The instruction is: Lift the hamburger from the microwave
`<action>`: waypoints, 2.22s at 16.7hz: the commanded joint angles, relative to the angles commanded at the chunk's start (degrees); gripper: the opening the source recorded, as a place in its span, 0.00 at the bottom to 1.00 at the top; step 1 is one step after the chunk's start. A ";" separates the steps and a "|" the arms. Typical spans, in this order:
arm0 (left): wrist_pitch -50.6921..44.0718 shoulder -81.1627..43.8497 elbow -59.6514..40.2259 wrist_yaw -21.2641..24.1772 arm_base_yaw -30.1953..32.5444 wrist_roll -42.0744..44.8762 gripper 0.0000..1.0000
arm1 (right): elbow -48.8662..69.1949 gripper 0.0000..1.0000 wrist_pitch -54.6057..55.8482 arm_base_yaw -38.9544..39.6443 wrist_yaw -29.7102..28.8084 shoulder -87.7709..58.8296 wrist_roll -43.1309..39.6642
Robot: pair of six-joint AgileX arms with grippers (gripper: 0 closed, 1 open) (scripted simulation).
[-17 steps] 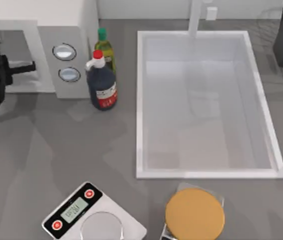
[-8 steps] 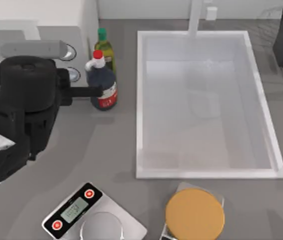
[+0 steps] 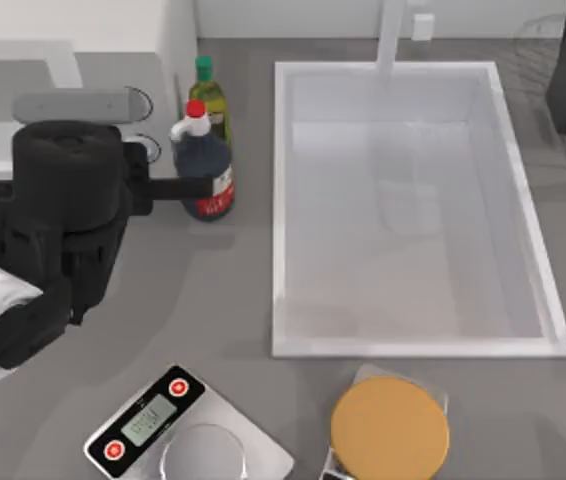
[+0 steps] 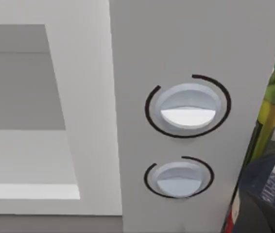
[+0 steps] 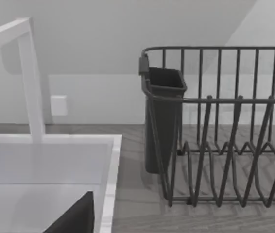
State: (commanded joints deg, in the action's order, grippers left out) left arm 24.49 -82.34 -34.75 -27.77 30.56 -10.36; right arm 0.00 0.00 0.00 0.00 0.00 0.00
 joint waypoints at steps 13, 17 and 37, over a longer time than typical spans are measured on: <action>39.39 -29.11 9.54 0.43 0.74 0.12 0.00 | 0.00 1.00 0.00 0.00 0.00 0.00 0.00; 43.09 -31.63 10.68 0.61 0.66 0.19 0.00 | 0.00 1.00 0.00 0.00 0.00 0.00 0.00; 43.09 -31.63 10.68 0.61 0.66 0.19 1.00 | 0.00 1.00 0.00 0.00 0.00 0.00 0.00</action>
State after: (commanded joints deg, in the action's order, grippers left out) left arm 67.58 -113.97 -24.07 -27.15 31.22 -10.17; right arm 0.00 0.00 0.00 0.00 0.00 0.00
